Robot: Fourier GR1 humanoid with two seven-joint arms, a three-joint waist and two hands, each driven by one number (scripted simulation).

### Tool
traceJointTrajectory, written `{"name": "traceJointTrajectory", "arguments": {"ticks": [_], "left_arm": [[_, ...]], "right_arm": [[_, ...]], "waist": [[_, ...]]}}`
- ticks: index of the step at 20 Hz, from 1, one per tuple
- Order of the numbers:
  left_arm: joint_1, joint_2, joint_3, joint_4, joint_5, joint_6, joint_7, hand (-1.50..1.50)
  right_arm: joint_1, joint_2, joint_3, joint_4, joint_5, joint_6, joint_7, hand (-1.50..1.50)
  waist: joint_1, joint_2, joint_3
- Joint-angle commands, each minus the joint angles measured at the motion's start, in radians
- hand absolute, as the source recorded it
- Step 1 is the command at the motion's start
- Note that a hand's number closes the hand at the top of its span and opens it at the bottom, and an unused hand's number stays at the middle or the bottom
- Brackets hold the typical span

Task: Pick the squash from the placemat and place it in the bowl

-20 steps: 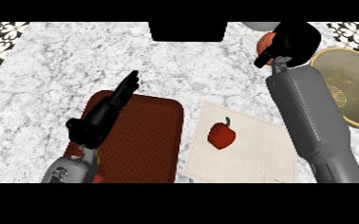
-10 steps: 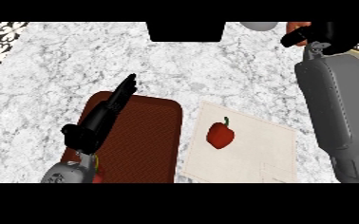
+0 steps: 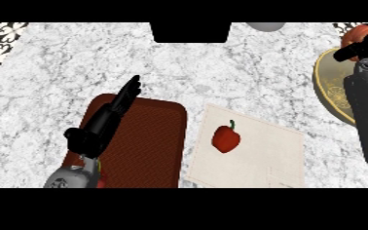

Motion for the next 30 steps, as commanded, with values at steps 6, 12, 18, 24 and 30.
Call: {"name": "traceJointTrajectory", "arguments": {"ticks": [6, 12, 18, 24, 30], "left_arm": [[-0.023, -0.006, 0.006, 0.002, 0.001, -0.010, 0.012, 0.00], [-0.001, 0.009, 0.012, -0.033, -0.002, -0.022, 0.024, 0.00], [-0.005, -0.031, -0.011, -0.002, -0.047, 0.012, 0.009, 0.00], [0.024, -0.013, 0.005, 0.036, -0.031, -0.022, -0.043, 0.00], [0.003, -0.011, 0.031, 0.030, -0.015, -0.025, -0.015, 0.00]], "right_arm": [[-0.033, -0.077, -0.183, 0.290, -0.204, 0.081, -0.136, 1.50], [0.038, -0.066, -0.279, 0.330, -0.391, 0.035, -0.377, -1.50], [0.007, -0.088, -0.307, 0.365, -0.409, -0.138, -0.465, -1.50], [0.010, -0.144, -0.419, 0.262, -0.485, -0.266, -0.438, -1.50], [0.214, -0.104, -0.520, 0.058, -0.656, -0.264, -0.482, -1.50]], "waist": [[0.016, 0.006, 0.002], [0.007, 0.002, 0.001], [0.006, 0.001, 0.001], [-0.007, -0.002, 0.000], [-0.023, -0.007, 0.000]]}}
